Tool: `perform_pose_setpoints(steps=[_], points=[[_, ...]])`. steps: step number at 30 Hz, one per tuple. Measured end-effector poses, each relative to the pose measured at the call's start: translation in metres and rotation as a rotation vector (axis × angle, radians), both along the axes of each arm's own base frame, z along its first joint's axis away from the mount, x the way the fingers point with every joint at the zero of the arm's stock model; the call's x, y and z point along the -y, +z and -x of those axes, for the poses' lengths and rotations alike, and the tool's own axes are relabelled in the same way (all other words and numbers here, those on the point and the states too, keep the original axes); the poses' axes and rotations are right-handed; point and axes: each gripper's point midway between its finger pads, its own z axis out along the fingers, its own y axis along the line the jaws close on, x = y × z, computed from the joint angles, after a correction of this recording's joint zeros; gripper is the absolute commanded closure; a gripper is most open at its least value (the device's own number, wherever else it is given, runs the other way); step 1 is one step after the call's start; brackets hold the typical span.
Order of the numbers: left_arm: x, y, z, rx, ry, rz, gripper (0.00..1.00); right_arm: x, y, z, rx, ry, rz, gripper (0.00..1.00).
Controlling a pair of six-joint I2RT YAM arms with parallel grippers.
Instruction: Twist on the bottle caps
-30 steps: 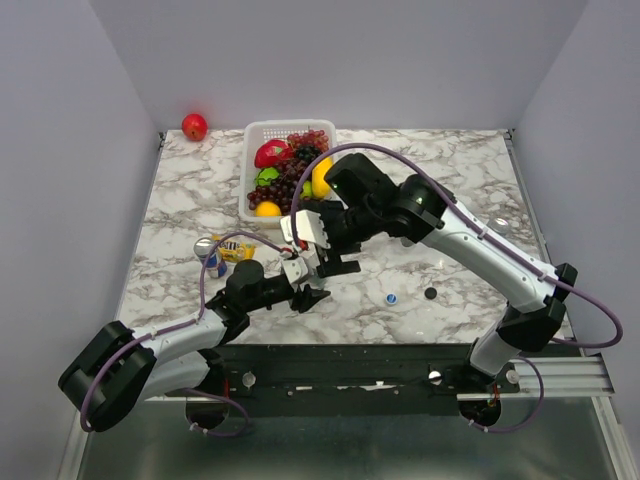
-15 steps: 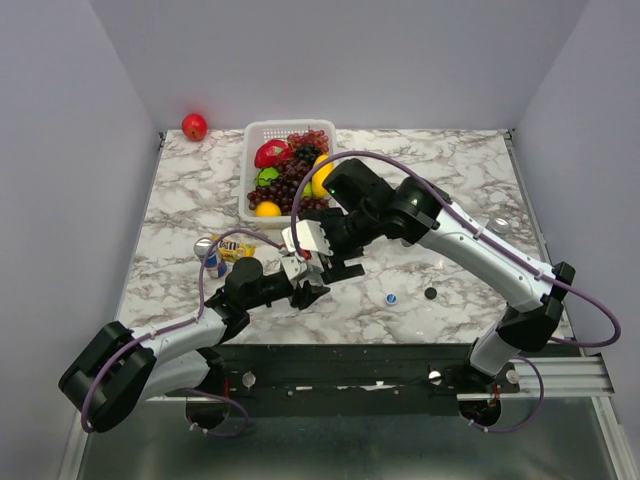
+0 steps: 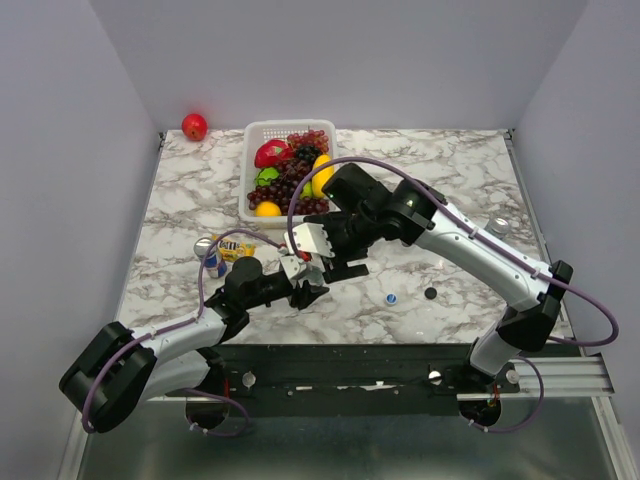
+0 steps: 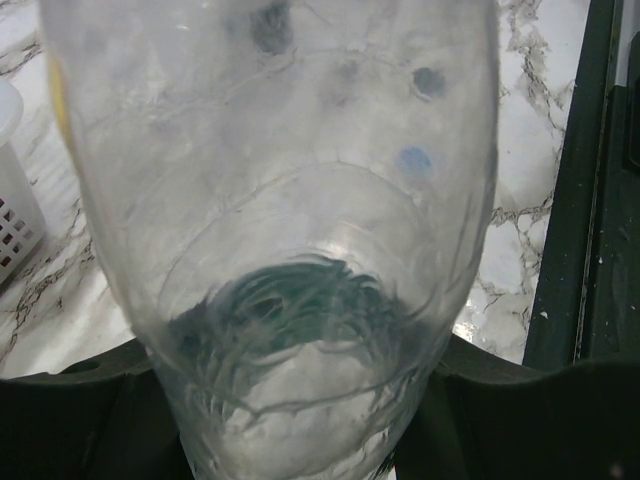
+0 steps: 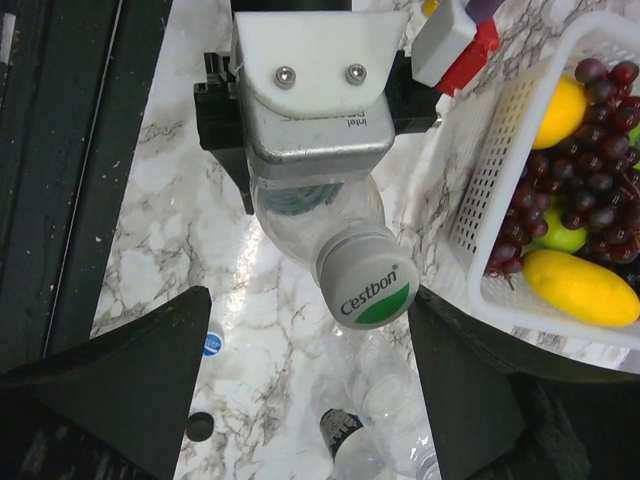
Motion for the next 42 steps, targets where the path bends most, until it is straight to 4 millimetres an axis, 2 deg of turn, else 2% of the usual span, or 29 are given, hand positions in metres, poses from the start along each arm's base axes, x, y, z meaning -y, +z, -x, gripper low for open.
perform_pose_setpoints(steps=[3,7,11,13,17,19,21,26,29,37,42], points=[[0.000,0.000,0.000,-0.001,0.002,0.000,1.00,0.007,-0.004,-0.002,-0.003,-0.032,0.030,0.17],[-0.002,0.001,-0.004,-0.005,0.017,0.005,1.00,0.019,-0.014,0.002,-0.034,-0.064,0.084,0.25],[-0.004,0.004,-0.007,0.009,0.030,0.013,1.00,0.038,-0.025,0.007,-0.117,-0.141,0.140,0.23],[-0.004,0.004,-0.007,0.018,0.023,0.008,1.00,0.043,-0.013,-0.007,-0.146,-0.225,0.102,0.20],[-0.003,0.001,-0.003,0.025,-0.005,-0.004,1.00,0.031,0.041,-0.050,-0.092,-0.315,-0.095,0.11],[-0.002,-0.002,0.000,0.015,-0.022,-0.014,1.00,0.019,0.059,-0.049,-0.080,-0.271,-0.182,0.10],[-0.002,-0.004,0.004,0.004,-0.040,-0.020,1.00,0.008,0.061,-0.042,-0.075,-0.202,-0.219,0.09],[0.002,-0.001,0.005,0.000,-0.064,-0.019,1.00,-0.008,0.031,-0.013,-0.109,-0.020,-0.184,0.09],[0.004,0.002,0.005,0.001,-0.075,-0.016,1.00,-0.012,0.018,-0.004,-0.115,0.043,-0.165,0.09],[0.005,0.002,0.006,-0.031,-0.076,-0.006,1.00,-0.017,0.013,-0.003,-0.082,0.100,-0.163,0.11],[0.005,0.006,0.002,-0.079,-0.052,0.024,1.00,-0.010,-0.001,-0.004,-0.061,0.102,-0.130,0.11]])
